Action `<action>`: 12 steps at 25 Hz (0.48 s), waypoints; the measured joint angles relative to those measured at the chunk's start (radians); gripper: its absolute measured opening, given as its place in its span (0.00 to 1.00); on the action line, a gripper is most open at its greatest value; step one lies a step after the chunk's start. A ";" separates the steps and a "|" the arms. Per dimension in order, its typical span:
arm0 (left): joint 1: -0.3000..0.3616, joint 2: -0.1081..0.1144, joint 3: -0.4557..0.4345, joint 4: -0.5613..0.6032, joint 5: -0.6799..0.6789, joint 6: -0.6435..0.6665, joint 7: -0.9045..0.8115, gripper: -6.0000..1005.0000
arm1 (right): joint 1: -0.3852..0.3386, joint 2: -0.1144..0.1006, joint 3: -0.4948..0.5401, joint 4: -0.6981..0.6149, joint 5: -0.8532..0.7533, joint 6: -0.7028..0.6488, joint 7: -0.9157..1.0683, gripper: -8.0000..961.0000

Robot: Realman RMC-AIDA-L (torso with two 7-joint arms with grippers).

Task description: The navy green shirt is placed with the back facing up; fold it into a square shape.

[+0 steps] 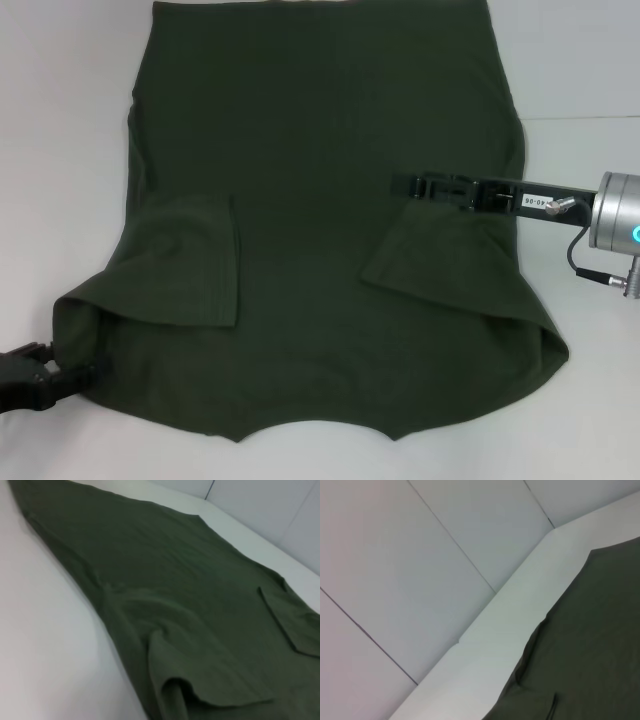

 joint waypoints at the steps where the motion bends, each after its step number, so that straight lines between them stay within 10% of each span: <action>1: -0.002 0.000 0.000 0.000 0.006 -0.004 -0.003 0.78 | -0.001 0.000 0.000 0.000 0.004 -0.001 0.000 0.96; 12: -0.009 -0.012 -0.006 0.041 0.042 -0.021 -0.028 0.57 | -0.006 -0.003 0.000 -0.001 0.015 -0.006 -0.001 0.96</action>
